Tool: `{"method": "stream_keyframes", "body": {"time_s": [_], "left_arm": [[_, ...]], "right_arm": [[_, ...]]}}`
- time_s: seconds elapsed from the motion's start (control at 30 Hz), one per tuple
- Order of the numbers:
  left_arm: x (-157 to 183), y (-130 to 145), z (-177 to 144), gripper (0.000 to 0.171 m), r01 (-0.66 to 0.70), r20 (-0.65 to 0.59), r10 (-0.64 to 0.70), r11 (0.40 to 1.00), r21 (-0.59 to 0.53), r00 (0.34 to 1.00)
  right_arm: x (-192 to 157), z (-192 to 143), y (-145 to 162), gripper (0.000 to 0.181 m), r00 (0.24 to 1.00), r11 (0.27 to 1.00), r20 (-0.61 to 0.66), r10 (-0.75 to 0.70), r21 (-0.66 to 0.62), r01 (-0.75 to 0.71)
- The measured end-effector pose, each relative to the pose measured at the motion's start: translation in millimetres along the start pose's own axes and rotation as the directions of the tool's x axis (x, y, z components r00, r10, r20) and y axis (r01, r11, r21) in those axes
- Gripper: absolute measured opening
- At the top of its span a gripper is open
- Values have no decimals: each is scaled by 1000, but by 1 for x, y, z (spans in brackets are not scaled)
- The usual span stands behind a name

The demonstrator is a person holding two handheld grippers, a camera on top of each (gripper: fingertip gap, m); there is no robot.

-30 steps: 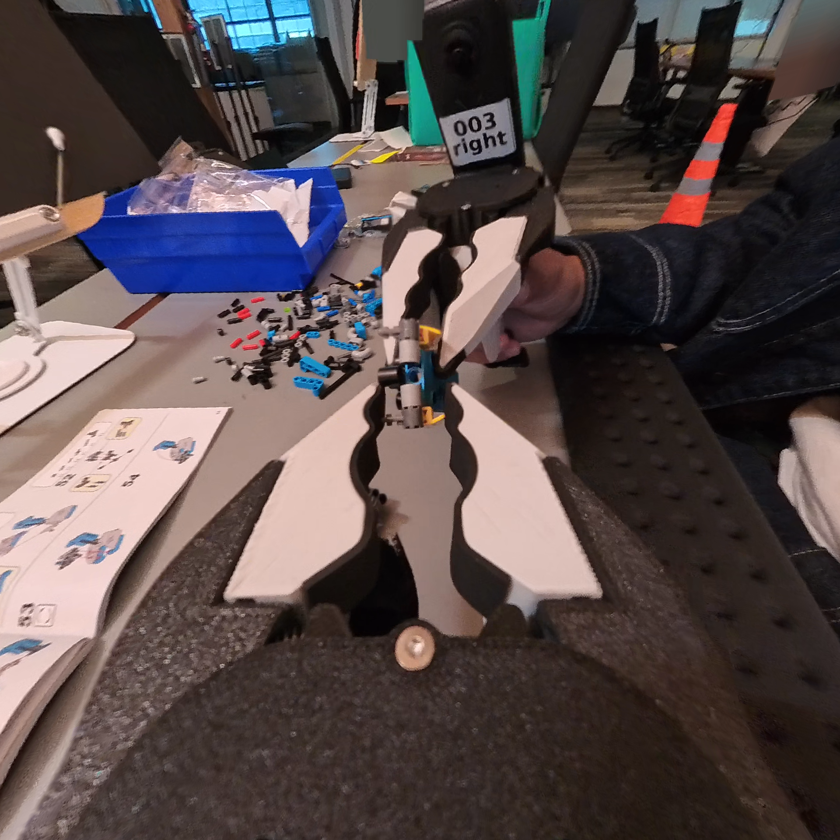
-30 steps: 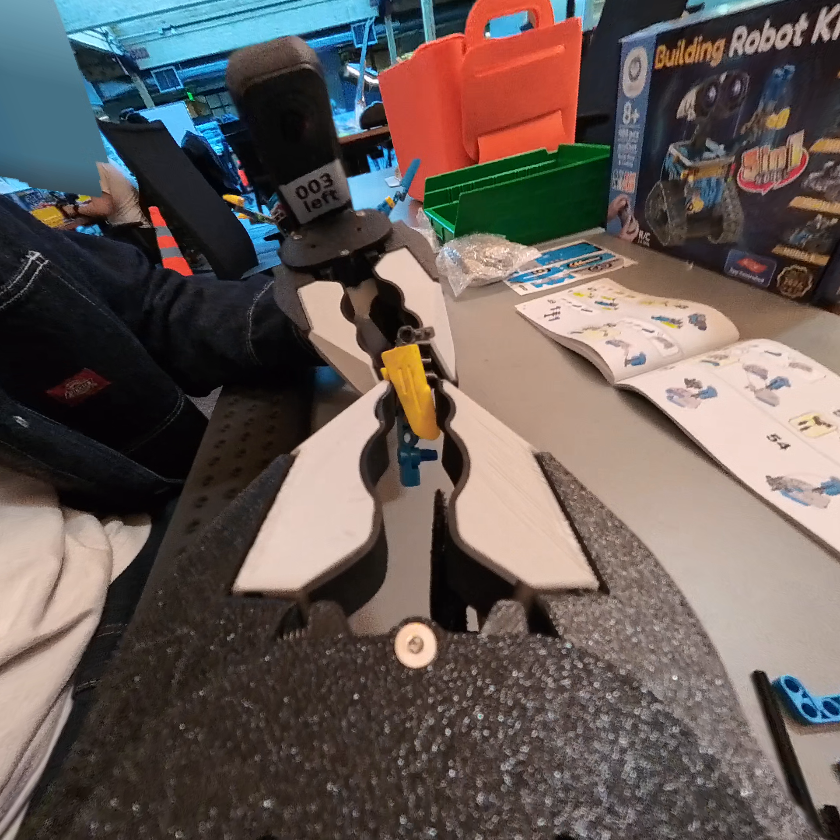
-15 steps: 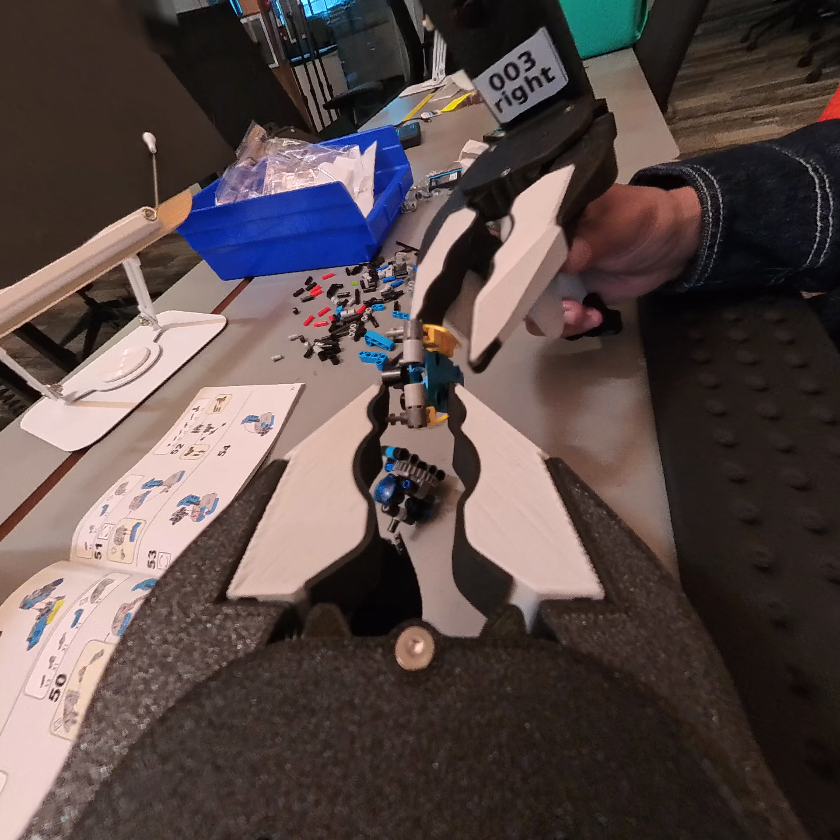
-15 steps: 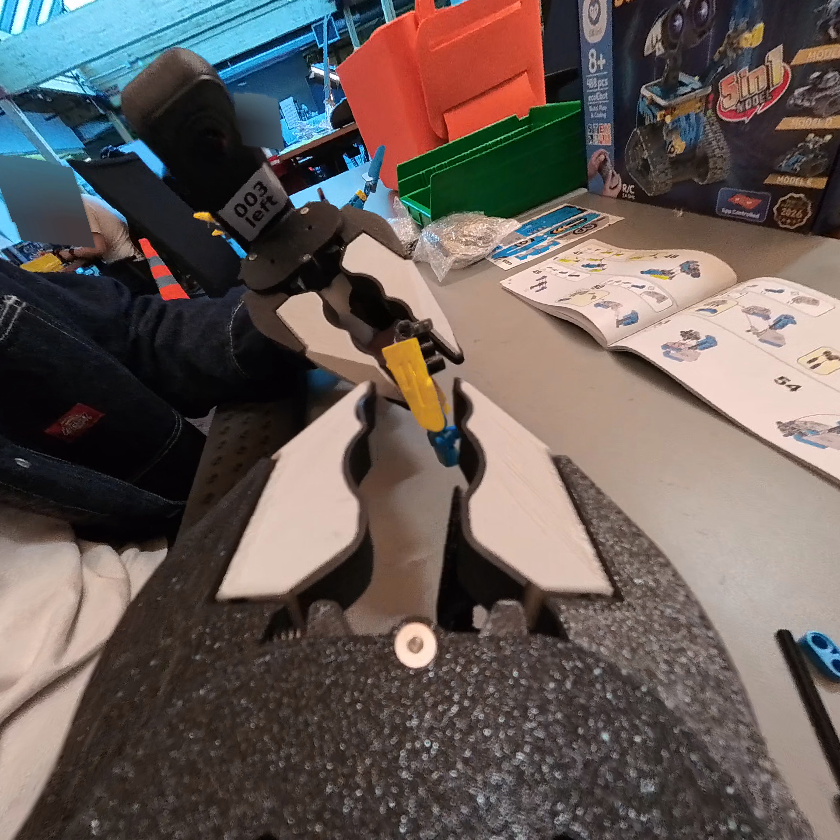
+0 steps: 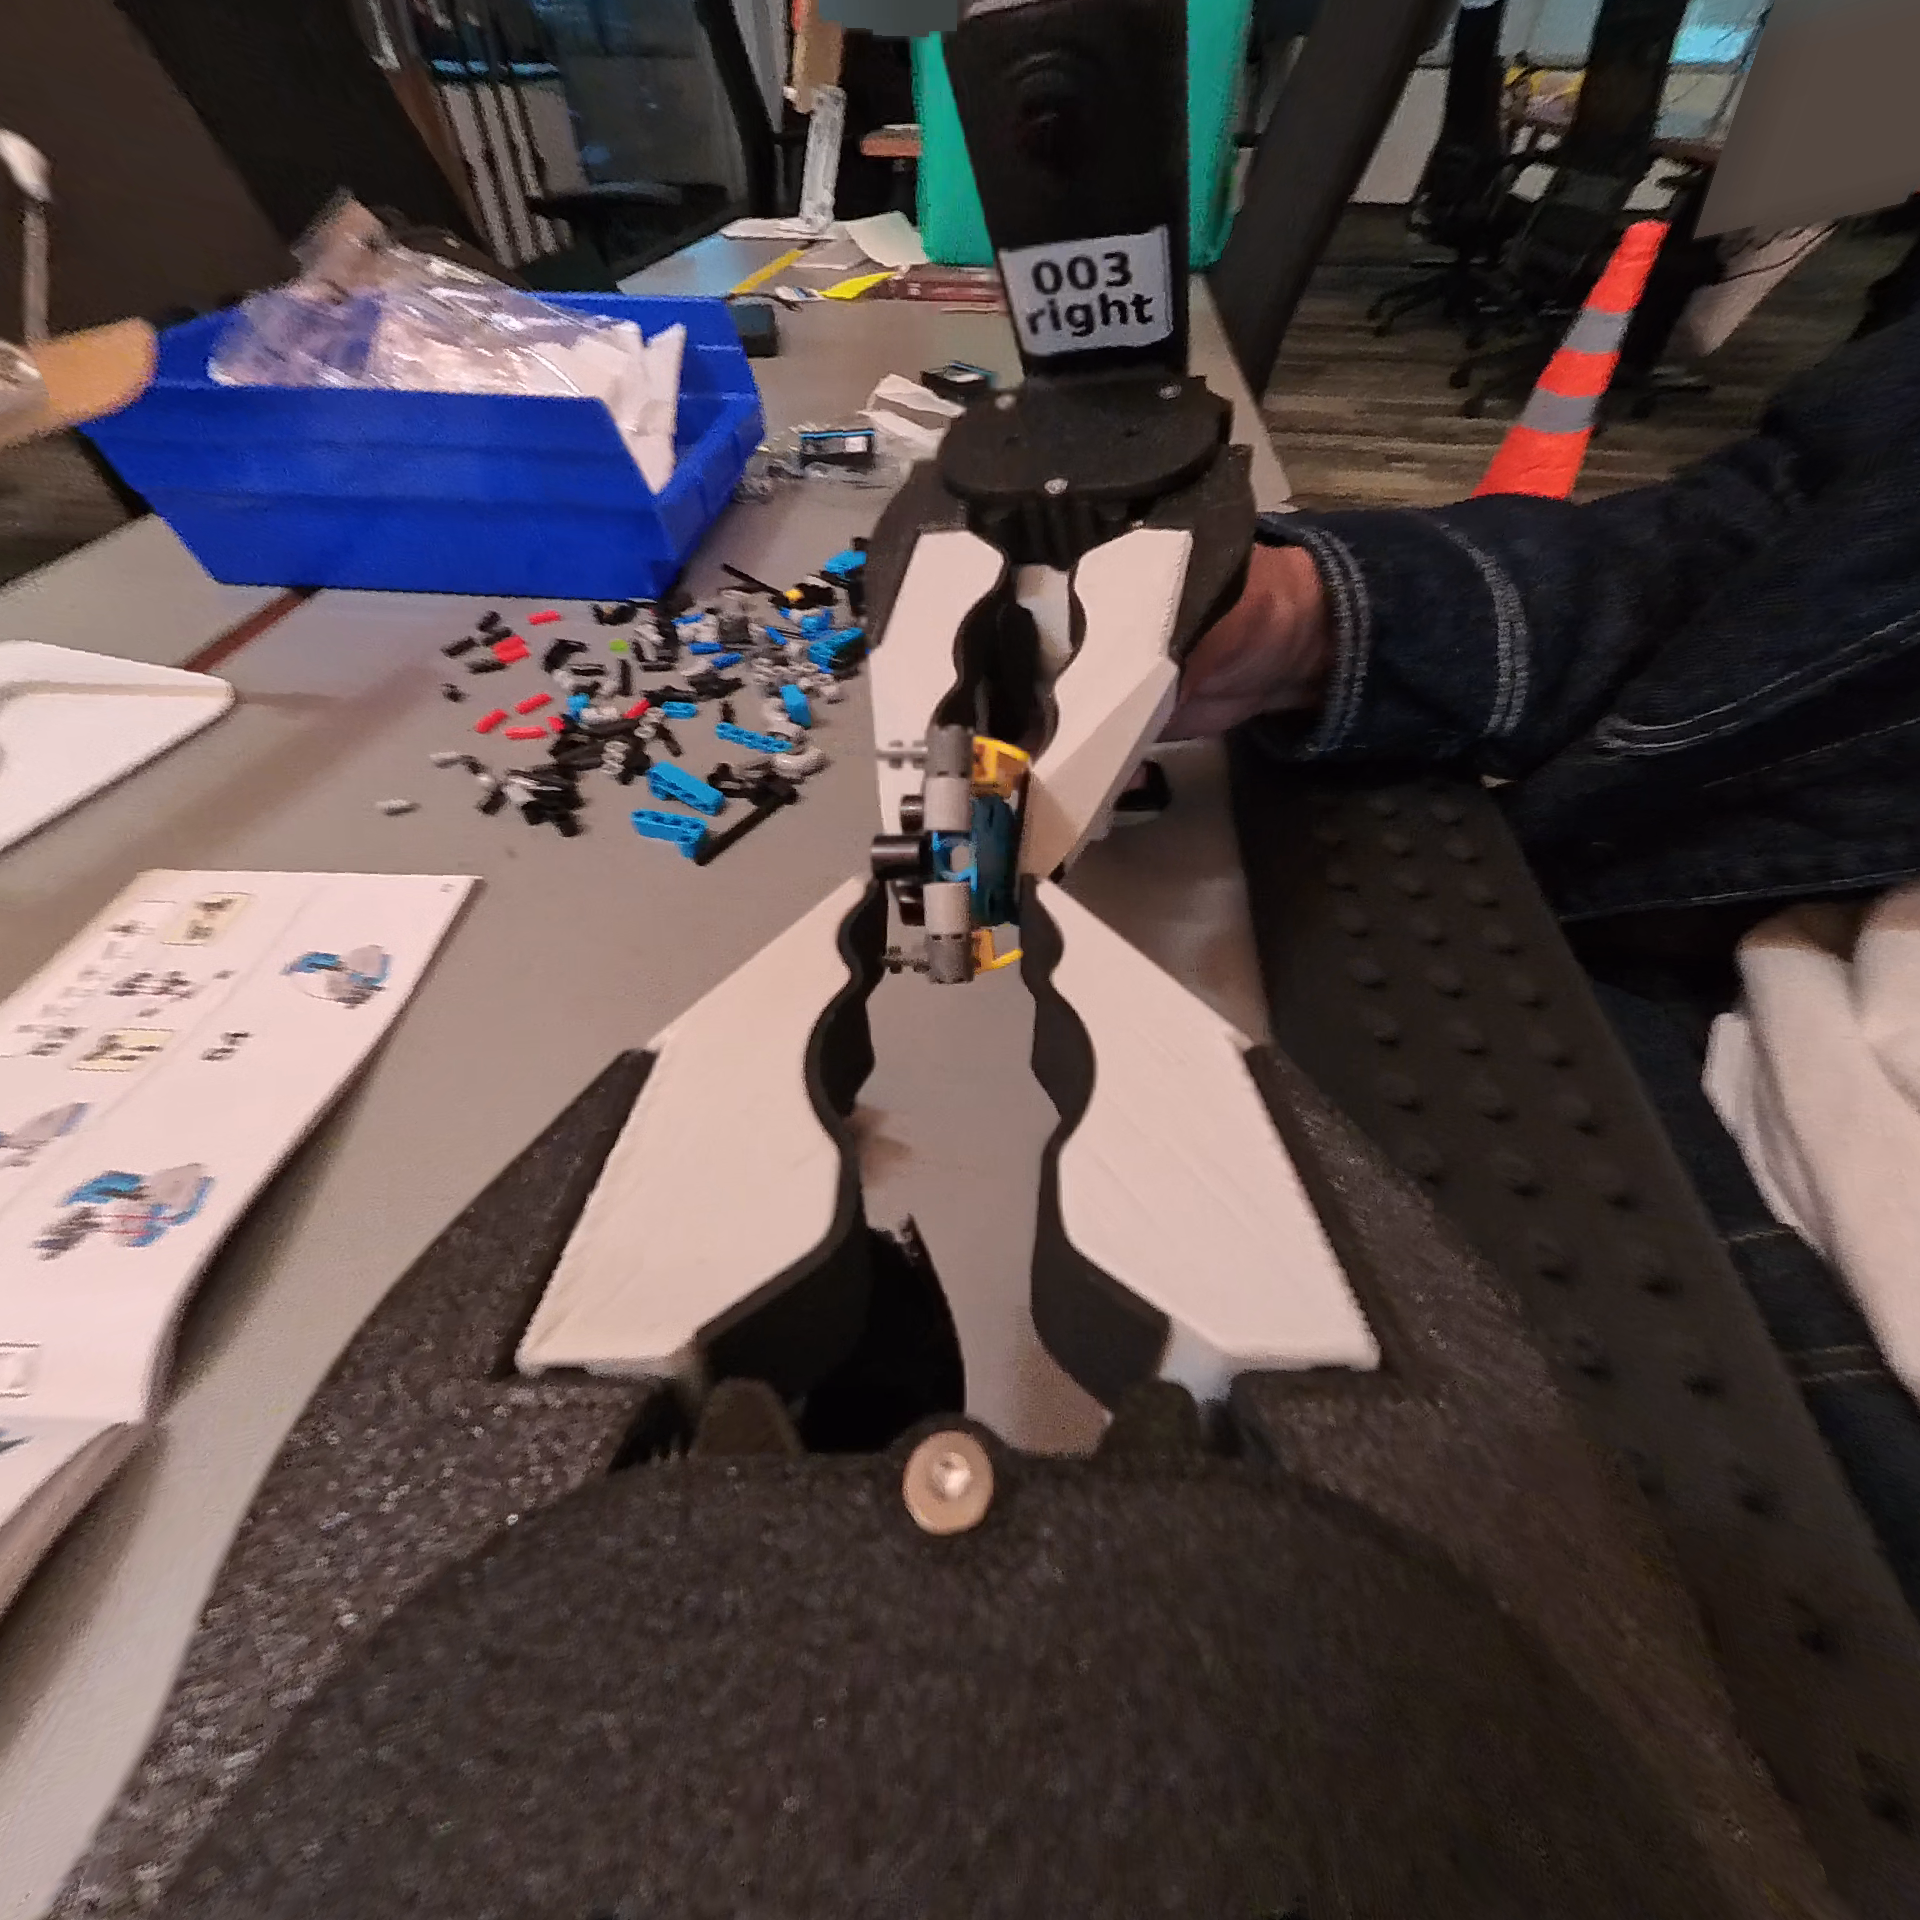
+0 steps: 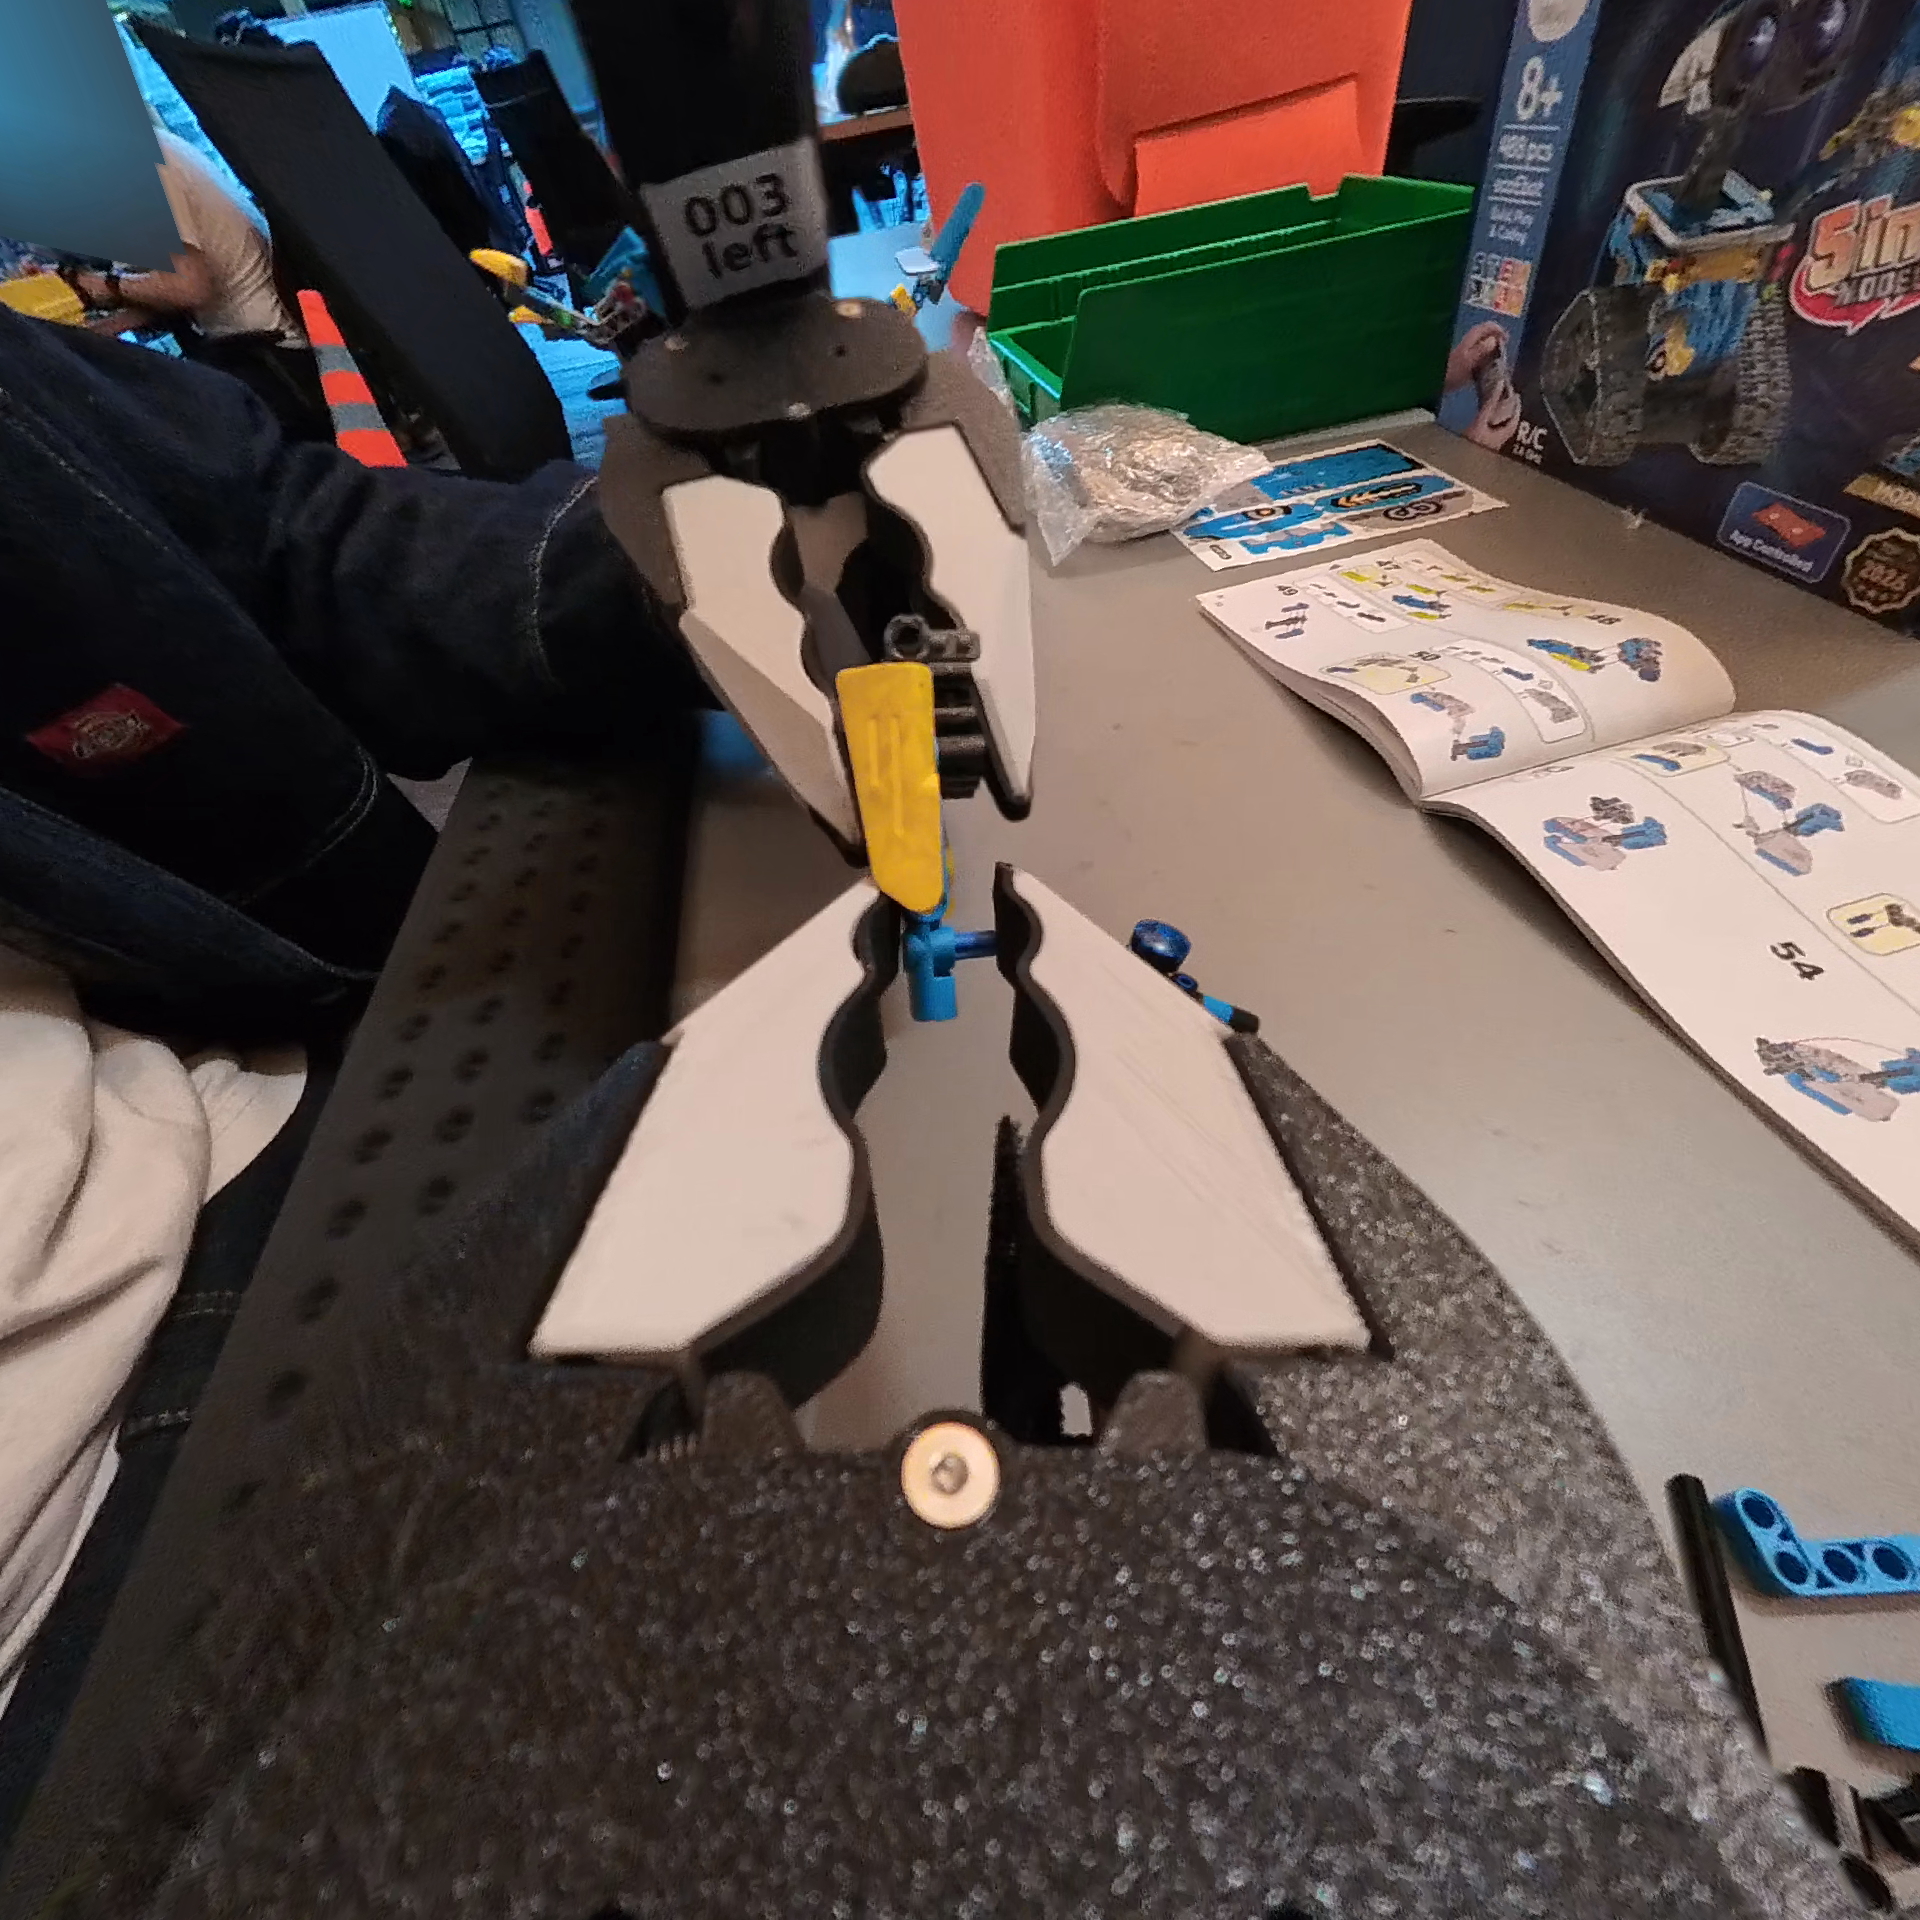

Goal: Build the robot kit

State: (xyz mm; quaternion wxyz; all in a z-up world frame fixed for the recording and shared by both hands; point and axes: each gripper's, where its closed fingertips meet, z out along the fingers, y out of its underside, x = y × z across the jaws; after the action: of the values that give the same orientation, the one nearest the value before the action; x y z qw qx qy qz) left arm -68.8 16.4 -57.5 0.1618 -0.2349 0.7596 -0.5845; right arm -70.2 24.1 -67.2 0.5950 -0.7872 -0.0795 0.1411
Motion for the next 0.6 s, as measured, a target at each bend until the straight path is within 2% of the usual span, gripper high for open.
{"method": "stream_keyframes", "body": {"time_s": [0.2, 0.37, 0.43, 0.5, 0.57, 0.6], "left_arm": [[10, 2, -2, 25, 75, -100, -75, 997, -6, 992], [10, 2, -2, 25, 59, -100, -59, 998, -2, 993], [9, 8, -1, 25, 51, -94, -54, 998, -32, 994], [-2, 21, -2, 30, 26, -41, -30, 995, -101, 999], [-17, 35, -7, 44, 18, 13, -16, 986, -168, 1000], [-27, 42, -10, 45, 19, 52, -9, 980, -196, 999]], "right_arm": [[-8, 0, 1, 16, 999, 1000, 51, 10, -6, -10], [-8, 1, 2, 16, 998, 1000, 59, 27, -4, -27], [-7, 1, 5, 16, 998, 999, 55, 27, -26, -25], [0, 0, 17, 16, 1000, 995, 20, 6, -96, -4], [8, -5, 39, 16, 1000, 976, -12, -14, -219, 11], [13, -8, 53, 16, 999, 956, -34, -26, -294, 15]]}}
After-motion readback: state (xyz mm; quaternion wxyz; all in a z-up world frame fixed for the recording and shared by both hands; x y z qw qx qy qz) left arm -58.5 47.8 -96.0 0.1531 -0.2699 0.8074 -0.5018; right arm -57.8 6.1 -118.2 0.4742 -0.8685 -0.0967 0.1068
